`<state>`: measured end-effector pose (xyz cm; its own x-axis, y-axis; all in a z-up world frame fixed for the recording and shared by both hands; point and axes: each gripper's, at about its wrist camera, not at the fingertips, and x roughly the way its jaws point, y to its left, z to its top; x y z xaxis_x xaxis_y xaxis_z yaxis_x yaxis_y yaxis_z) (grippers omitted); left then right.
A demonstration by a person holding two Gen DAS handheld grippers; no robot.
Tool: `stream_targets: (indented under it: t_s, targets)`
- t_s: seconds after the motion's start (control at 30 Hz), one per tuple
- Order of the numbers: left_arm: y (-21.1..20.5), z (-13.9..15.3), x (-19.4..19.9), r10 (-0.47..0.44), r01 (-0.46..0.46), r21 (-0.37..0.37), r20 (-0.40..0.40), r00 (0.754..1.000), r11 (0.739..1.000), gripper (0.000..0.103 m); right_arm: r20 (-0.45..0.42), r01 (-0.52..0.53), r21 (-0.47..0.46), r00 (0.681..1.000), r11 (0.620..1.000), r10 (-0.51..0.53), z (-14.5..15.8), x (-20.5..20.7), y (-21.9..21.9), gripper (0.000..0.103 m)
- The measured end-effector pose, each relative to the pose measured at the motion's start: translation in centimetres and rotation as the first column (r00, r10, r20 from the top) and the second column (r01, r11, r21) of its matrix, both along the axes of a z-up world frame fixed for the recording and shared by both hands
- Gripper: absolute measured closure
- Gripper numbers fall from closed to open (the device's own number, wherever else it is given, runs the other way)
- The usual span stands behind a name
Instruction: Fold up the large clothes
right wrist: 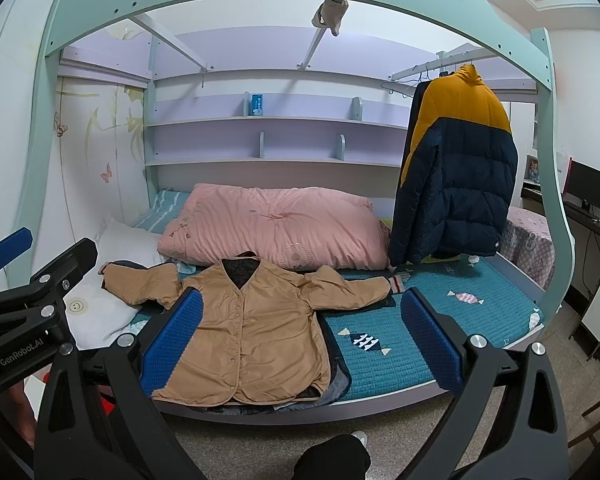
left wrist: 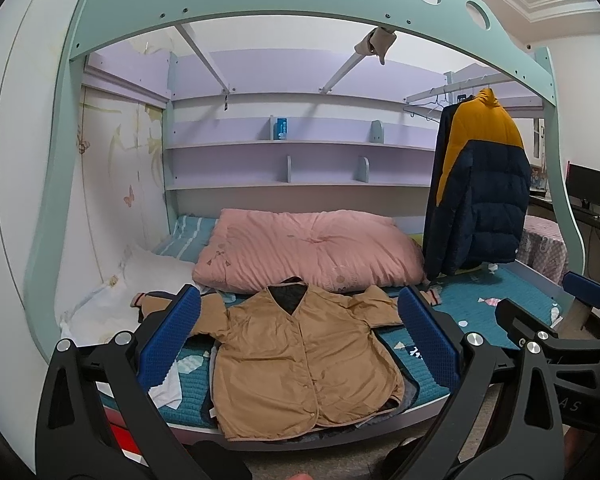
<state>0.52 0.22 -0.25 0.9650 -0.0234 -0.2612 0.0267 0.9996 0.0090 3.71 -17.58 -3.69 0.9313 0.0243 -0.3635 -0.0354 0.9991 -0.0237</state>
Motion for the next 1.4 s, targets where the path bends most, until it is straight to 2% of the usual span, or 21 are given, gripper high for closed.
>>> stream_targets:
  t_s: [1.4]
  targets:
    - [0.20,0.03,0.07,0.014,-0.014,0.020,0.012,1.000,1.000,0.005,-0.014,-0.004,0.002,1.000,1.000,0.004,-0.76,0.79,0.20,0.007]
